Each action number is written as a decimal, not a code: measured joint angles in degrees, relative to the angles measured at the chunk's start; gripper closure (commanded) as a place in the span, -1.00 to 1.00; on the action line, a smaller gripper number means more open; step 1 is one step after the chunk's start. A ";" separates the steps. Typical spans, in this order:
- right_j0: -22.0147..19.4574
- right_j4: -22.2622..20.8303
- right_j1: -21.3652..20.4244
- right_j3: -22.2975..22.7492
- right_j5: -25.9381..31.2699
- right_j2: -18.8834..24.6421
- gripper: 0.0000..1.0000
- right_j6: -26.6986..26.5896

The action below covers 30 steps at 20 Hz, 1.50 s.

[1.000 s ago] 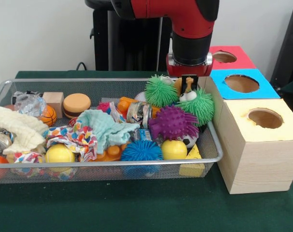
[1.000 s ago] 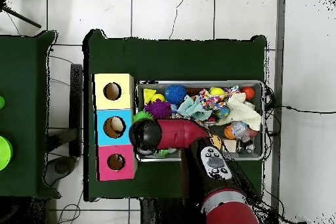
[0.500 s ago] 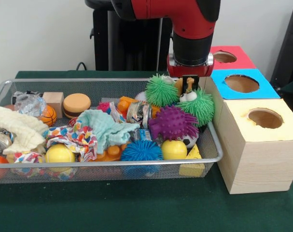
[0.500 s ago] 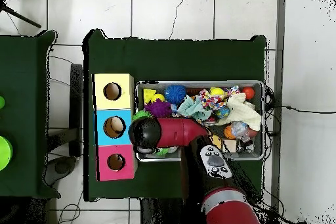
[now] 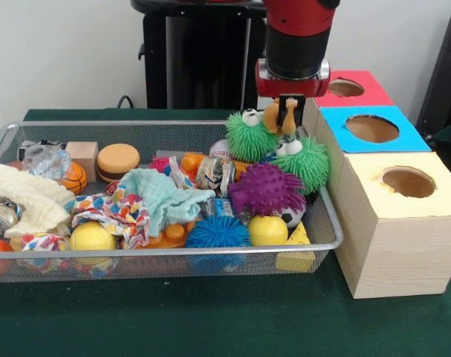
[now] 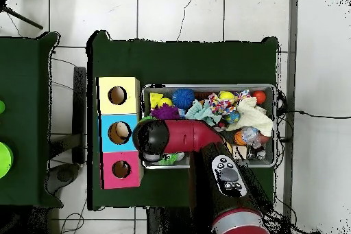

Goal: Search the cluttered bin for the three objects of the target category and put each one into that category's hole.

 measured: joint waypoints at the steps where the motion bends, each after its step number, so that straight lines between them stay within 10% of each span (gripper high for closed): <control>1: 0.02 -0.01 -0.34 0.01 0.24 0.00 1.00 0.00; 30: 0.72 0.07 -0.06 -0.97 2.02 0.79 1.00 0.00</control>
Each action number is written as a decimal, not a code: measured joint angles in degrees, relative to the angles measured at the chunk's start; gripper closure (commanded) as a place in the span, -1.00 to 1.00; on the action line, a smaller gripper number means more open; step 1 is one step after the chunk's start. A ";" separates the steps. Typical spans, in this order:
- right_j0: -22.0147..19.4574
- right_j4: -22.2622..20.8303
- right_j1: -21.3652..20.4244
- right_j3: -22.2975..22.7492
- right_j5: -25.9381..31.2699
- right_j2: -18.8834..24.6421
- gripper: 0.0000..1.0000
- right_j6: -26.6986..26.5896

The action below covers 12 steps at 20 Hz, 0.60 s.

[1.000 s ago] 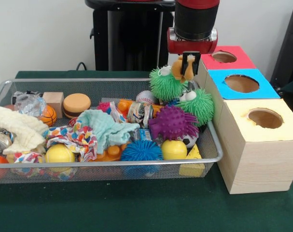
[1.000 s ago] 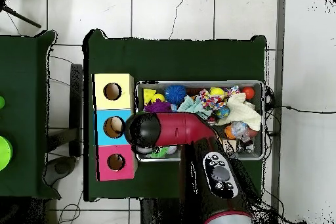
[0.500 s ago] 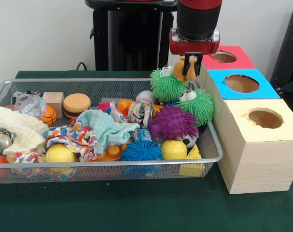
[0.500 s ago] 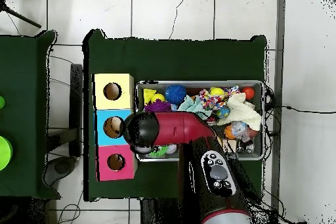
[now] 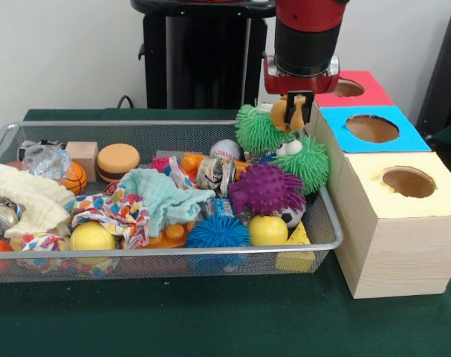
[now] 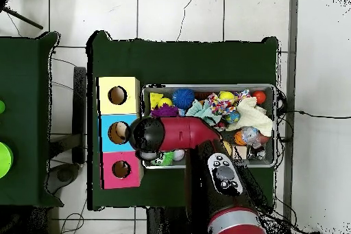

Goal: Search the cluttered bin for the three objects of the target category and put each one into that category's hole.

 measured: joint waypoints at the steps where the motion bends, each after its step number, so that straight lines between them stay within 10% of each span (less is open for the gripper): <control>1: 0.18 0.01 0.02 0.01 0.00 0.00 1.00 0.00; 12: 4.77 1.75 -2.96 1.16 -0.14 -0.96 1.00 0.00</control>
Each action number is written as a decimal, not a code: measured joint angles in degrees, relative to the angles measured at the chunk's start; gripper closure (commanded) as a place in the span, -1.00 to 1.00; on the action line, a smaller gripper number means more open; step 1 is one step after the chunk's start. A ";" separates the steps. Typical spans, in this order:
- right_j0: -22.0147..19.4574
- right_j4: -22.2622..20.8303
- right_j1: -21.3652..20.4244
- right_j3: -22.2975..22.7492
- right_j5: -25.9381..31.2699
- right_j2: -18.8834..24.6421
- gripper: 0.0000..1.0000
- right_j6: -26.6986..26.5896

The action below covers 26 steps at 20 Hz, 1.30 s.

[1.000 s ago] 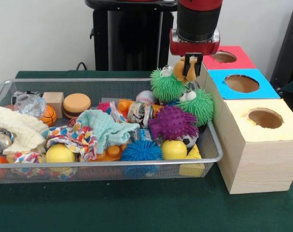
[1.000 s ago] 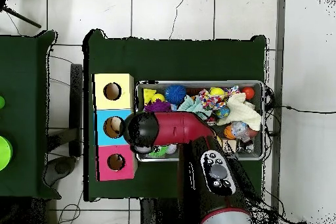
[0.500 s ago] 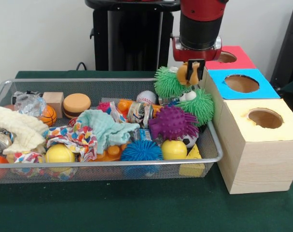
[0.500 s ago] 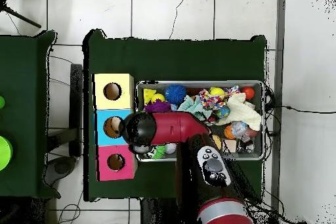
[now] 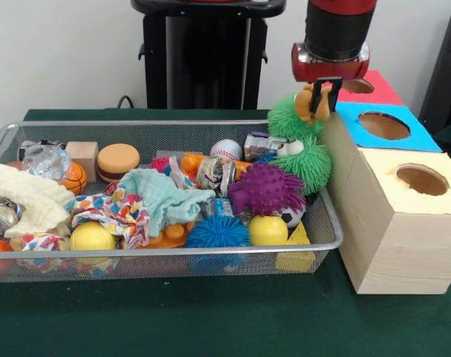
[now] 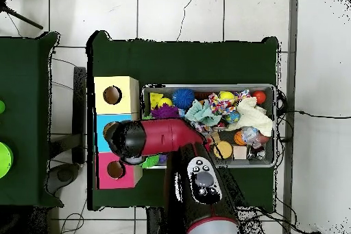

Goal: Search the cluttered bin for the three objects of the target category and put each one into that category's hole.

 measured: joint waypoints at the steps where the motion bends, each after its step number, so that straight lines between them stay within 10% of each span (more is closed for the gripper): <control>1: 0.20 0.35 -0.42 0.24 0.00 -0.15 1.00 0.00; 26: 0.47 8.06 -3.87 6.52 -2.12 -0.46 1.00 0.00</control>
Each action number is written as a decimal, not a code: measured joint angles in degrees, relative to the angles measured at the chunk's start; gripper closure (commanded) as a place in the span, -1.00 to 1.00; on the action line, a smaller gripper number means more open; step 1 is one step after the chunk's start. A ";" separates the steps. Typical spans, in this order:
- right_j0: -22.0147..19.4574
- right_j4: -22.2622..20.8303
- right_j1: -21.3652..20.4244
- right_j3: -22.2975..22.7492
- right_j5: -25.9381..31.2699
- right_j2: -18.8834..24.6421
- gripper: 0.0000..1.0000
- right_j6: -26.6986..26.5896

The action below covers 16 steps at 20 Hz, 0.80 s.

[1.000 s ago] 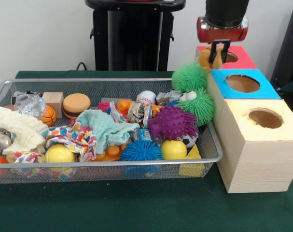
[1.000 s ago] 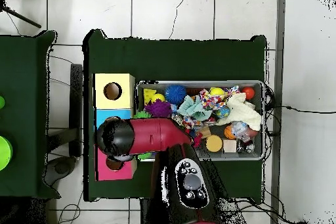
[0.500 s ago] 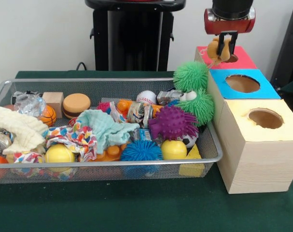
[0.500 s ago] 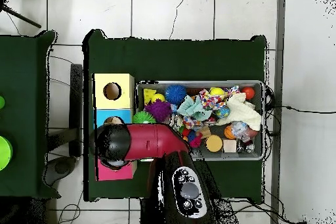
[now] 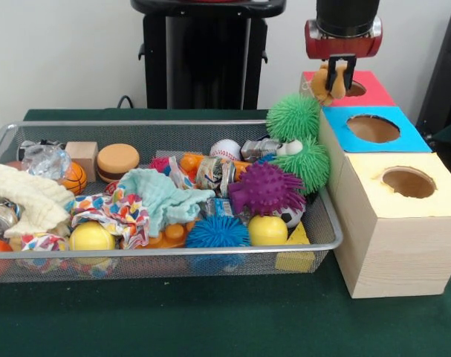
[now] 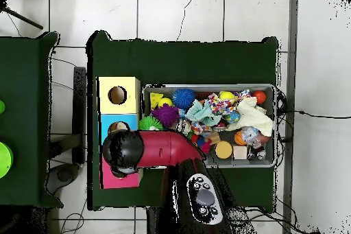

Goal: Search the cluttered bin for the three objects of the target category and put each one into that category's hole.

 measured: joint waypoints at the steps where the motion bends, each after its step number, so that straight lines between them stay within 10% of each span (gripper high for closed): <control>1: 0.01 0.00 0.06 0.00 0.00 0.00 1.00 0.00; 16: 5.79 1.59 -1.79 -0.01 0.66 -1.21 1.00 0.00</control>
